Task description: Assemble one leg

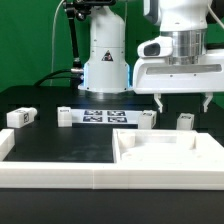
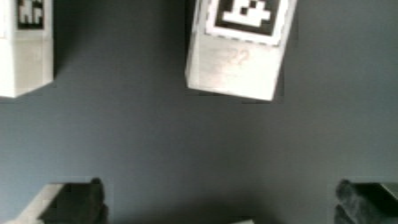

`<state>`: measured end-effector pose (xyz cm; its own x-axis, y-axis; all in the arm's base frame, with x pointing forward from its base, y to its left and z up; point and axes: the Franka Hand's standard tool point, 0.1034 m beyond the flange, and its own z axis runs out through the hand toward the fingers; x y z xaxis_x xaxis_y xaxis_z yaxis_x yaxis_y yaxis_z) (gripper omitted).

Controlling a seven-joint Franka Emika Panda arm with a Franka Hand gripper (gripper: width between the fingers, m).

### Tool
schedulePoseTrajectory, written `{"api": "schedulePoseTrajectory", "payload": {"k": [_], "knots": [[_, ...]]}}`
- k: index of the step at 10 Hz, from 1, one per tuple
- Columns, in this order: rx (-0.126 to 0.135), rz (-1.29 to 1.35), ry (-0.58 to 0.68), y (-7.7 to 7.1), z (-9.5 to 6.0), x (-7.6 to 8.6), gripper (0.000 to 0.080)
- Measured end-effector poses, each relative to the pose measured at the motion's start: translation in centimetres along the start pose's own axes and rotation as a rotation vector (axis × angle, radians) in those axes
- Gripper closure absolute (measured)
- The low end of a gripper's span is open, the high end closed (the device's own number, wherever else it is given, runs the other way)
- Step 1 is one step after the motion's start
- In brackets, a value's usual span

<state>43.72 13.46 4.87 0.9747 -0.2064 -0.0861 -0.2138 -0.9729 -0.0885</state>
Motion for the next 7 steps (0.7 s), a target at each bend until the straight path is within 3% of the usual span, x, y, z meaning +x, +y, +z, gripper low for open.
{"api": "schedulePoseTrajectory", "payload": {"k": [3,7], "knots": [[-0.032,-0.009,-0.235,0.45,-0.20,-0.60,0.0150],[-0.060,-0.007,-0.481,-0.18,0.24,-1.06,0.0150]]}}
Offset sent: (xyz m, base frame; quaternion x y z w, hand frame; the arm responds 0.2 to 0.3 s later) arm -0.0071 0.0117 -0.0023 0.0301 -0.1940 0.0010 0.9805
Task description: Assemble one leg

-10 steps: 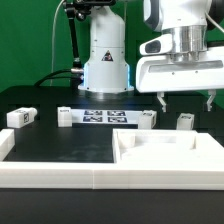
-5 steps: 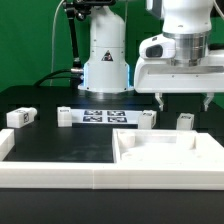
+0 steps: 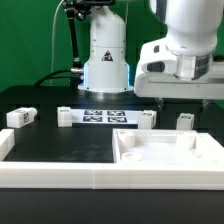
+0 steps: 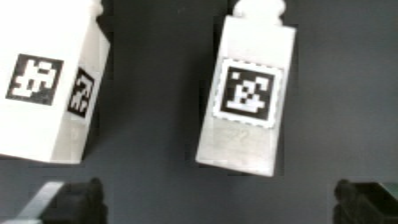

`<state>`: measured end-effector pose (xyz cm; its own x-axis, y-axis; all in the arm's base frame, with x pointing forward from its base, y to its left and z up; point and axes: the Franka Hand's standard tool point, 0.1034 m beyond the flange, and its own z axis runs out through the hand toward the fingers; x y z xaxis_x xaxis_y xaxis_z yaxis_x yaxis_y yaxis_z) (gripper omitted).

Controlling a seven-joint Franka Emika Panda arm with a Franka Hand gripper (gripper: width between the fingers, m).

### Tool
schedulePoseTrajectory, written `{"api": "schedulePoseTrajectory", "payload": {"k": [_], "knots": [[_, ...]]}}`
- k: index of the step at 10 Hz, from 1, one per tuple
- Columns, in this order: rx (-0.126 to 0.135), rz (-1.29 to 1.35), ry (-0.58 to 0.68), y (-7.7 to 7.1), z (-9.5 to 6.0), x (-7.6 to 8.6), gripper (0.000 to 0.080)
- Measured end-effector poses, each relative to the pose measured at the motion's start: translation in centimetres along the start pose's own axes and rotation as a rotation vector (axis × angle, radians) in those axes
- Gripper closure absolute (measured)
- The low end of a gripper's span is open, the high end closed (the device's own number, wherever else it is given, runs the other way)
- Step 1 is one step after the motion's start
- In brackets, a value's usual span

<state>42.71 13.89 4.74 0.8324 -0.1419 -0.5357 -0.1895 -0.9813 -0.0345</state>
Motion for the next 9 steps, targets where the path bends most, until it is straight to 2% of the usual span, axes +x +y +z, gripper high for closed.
{"api": "schedulePoseTrajectory", "payload": {"k": [4,6,7,9], "knots": [[-0.027,0.004,-0.241,-0.3,1.1,0.0,0.0150],[-0.042,0.007,-0.377,-0.1,2.3,0.1,0.0150],[-0.041,0.009,-0.369,-0.1,2.7,0.5,0.0150],[-0.050,0.021,-0.368,-0.1,3.9,0.0,0.0150]]}}
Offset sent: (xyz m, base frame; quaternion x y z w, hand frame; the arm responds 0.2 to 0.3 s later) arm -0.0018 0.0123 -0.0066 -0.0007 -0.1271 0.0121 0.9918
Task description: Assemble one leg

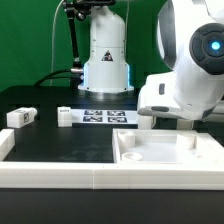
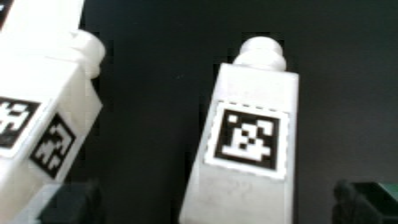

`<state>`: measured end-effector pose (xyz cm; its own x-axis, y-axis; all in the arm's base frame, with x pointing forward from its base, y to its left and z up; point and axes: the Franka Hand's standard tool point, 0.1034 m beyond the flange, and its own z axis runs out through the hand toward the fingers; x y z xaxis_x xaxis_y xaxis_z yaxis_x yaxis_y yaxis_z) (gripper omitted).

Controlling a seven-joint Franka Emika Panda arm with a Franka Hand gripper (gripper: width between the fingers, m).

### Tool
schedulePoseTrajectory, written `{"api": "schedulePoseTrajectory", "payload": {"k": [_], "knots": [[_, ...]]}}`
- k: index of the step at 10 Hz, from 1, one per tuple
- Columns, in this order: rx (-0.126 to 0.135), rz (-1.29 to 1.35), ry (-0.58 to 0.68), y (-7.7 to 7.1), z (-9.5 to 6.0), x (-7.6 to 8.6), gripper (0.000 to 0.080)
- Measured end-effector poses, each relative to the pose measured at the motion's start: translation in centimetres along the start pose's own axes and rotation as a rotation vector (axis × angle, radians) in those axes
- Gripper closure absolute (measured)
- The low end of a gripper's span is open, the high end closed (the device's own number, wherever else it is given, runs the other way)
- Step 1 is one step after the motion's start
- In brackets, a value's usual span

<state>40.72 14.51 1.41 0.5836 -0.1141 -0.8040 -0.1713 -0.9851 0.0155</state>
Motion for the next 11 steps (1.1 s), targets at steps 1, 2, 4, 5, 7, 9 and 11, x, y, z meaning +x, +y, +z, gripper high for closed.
{"api": "schedulePoseTrajectory", "payload": {"k": [1,2,4,5,7,9,11], "knots": [[-0.004,0.004,-0.008,0.09,0.59,-0.09,0.0150],[-0.007,0.013,-0.017,0.20,1.06,-0.20,0.0150],[-0.010,0.017,-0.024,0.32,1.46,-0.30,0.0150],[-0.010,0.017,-0.024,0.34,1.46,-0.29,0.0293],[-0.010,0.017,-0.024,0.35,1.45,-0.28,0.0441],[-0.010,0.017,-0.024,0.36,1.45,-0.28,0.0509],[-0.010,0.017,-0.024,0.37,1.45,-0.28,0.0509]]}}
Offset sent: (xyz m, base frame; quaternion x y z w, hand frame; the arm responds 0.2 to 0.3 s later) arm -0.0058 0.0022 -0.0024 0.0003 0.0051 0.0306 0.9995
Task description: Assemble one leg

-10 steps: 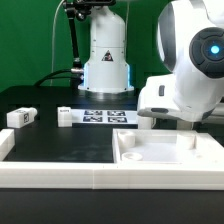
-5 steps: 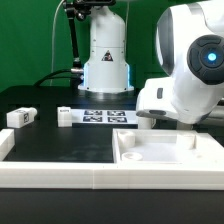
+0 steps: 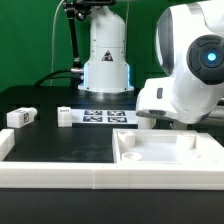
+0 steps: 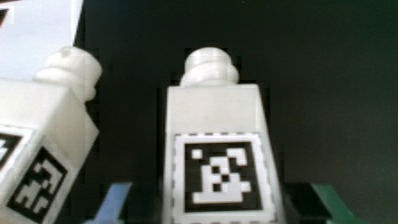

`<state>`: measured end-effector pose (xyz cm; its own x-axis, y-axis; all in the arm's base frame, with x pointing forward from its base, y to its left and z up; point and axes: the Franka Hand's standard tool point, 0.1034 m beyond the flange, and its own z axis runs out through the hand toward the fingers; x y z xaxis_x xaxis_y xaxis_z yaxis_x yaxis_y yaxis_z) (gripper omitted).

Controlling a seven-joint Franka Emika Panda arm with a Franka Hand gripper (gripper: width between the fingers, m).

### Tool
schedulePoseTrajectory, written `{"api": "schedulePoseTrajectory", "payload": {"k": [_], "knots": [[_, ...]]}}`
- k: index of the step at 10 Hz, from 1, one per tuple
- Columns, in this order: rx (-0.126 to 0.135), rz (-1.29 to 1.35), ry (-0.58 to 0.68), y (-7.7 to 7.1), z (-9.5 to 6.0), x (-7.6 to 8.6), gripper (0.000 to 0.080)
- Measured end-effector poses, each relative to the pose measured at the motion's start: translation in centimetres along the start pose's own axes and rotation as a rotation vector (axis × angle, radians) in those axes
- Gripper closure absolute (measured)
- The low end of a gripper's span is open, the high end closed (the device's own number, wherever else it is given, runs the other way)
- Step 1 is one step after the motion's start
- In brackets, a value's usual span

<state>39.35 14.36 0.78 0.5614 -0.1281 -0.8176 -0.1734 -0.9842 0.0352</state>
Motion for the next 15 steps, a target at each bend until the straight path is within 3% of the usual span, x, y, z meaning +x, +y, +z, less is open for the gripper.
{"api": "schedulePoseTrajectory", "payload": {"k": [2,6,7,9,11,12,13,15], "knots": [[-0.001,-0.011,-0.003,0.1,-0.3,-0.2,0.0509],[0.027,-0.020,-0.015,1.7,-6.3,-4.9,0.0509],[0.031,-0.025,0.020,1.5,-7.7,-5.5,0.0509],[0.032,-0.024,0.036,1.5,-7.1,-4.9,0.0509],[0.053,-0.035,0.191,1.1,-7.9,-4.2,0.0509],[0.063,-0.090,0.259,1.6,-8.6,-3.0,0.0509],[0.071,-0.096,0.311,1.9,-10.1,-2.5,0.0509],[0.068,-0.119,0.411,1.8,-14.0,-3.6,0.0508]]}}
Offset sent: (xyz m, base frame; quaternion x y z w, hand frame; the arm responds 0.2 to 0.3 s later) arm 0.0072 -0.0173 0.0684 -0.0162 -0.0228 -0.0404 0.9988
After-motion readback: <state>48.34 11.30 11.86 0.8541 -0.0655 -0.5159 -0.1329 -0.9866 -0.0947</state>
